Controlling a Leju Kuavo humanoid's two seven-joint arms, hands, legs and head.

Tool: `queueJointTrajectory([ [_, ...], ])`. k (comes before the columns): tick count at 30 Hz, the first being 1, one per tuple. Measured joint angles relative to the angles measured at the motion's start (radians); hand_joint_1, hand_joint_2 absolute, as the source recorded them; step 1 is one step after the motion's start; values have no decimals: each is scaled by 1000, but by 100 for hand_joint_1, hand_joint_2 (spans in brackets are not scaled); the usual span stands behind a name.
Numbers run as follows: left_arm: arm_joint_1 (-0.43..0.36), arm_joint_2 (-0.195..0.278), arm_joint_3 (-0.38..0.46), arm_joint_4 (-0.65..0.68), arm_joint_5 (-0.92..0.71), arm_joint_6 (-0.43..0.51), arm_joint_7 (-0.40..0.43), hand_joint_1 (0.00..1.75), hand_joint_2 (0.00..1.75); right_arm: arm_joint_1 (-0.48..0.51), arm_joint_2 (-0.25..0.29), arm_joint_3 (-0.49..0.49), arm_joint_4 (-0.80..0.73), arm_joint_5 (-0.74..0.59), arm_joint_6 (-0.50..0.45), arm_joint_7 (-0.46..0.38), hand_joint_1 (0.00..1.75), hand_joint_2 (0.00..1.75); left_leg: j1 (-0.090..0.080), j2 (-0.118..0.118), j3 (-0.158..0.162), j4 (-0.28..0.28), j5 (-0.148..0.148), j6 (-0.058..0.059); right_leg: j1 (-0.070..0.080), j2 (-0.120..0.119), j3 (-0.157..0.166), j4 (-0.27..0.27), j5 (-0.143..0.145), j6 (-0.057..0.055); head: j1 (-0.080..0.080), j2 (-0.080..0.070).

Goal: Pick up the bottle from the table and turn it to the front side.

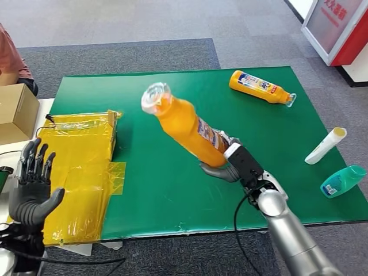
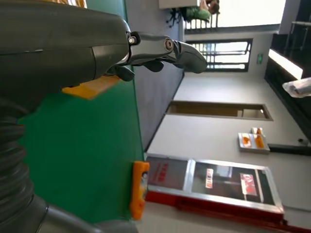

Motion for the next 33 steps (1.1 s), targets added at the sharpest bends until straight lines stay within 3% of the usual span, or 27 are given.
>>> queueJointTrajectory([
  [4, -117, 3, -78, 78, 105, 3, 31, 0, 175, -52, 90, -3, 12, -62, -52, -19, 175, 175, 1, 0, -1, 0, 2, 0, 1, 0, -1, 0, 2, -1, 0, 0],
  [10, -232, -2, -176, 152, 209, 16, 61, 0, 175, -102, 161, -3, 19, -125, -89, -52, 175, 175, 0, 0, -2, 0, 3, 0, 0, 0, -1, 0, 4, 0, 0, 0],
  [23, -350, -32, -387, 185, 419, -9, 144, 0, 175, -111, 233, 27, 48, -145, -105, -115, 175, 175, 0, 0, -4, 0, 3, 0, 0, 0, -5, 0, 4, 0, 0, 0],
  [33, -419, -40, -510, 193, 468, 9, 191, 0, 175, -113, 254, 63, 125, -121, -137, -129, 175, 175, 0, 0, -5, 0, 3, 0, 0, 0, -5, 0, 4, 0, 0, 0],
])
